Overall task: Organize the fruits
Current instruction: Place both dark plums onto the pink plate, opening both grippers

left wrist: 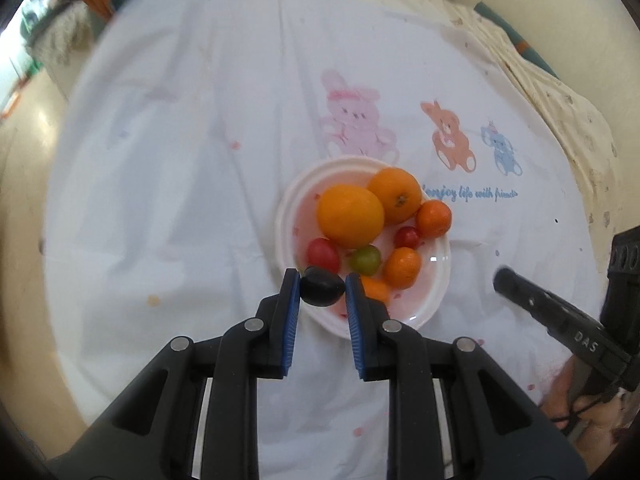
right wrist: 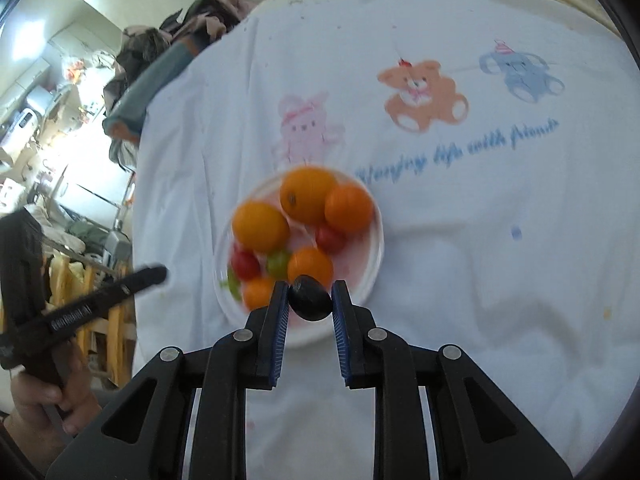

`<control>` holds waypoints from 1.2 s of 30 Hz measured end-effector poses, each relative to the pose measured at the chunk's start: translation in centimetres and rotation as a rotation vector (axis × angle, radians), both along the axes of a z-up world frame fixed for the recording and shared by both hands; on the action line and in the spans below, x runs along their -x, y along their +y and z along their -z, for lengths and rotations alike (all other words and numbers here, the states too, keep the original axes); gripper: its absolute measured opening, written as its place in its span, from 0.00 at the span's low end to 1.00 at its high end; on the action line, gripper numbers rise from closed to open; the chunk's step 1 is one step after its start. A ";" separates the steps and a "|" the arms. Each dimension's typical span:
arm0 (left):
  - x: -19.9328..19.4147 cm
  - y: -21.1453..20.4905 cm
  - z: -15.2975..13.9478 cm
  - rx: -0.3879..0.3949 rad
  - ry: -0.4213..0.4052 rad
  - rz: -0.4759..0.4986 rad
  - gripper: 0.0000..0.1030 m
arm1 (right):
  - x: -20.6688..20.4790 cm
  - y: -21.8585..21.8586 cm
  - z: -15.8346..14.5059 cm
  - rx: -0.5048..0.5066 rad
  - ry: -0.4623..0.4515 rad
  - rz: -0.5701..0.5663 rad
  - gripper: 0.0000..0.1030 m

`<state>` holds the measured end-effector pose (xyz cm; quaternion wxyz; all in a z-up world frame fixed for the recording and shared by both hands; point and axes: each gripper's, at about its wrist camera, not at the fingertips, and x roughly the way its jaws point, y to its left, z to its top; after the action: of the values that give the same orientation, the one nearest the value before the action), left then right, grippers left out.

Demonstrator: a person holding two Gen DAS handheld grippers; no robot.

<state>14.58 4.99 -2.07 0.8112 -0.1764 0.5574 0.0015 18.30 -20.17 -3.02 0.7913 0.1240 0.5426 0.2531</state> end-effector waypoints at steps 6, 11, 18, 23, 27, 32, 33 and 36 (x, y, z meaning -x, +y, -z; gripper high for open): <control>-2.7 -1.8 2.9 0.044 0.059 0.039 0.19 | -3.4 0.5 2.5 0.010 0.030 -0.009 0.22; -3.2 -2.7 4.4 0.054 0.079 0.058 0.20 | -4.4 1.2 4.9 -0.010 0.096 -0.016 0.22; -3.8 -3.0 4.9 0.064 0.077 0.065 0.22 | -4.5 1.2 6.4 -0.032 0.141 0.005 0.25; -3.0 -2.6 4.4 0.091 0.032 0.013 0.77 | -4.5 0.8 5.2 -0.064 0.107 0.047 0.64; -2.5 -2.8 3.4 0.059 0.017 0.021 0.78 | -4.3 0.2 3.8 -0.061 0.047 0.072 0.73; -0.2 -2.2 -0.1 -0.102 -0.110 -0.022 0.78 | -3.0 -0.9 0.9 -0.048 -0.034 0.088 0.81; 0.4 -2.2 -0.7 -0.132 -0.129 -0.022 0.78 | -2.5 -1.0 0.1 -0.044 -0.055 0.087 0.86; 1.8 -1.8 -2.7 -0.178 -0.188 -0.033 0.78 | -0.9 -1.0 -2.1 -0.008 -0.108 0.074 0.88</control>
<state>12.76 3.17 0.63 0.8723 -0.1122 0.4735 0.0479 19.24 -21.13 -0.95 0.8279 0.1333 0.4929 0.2321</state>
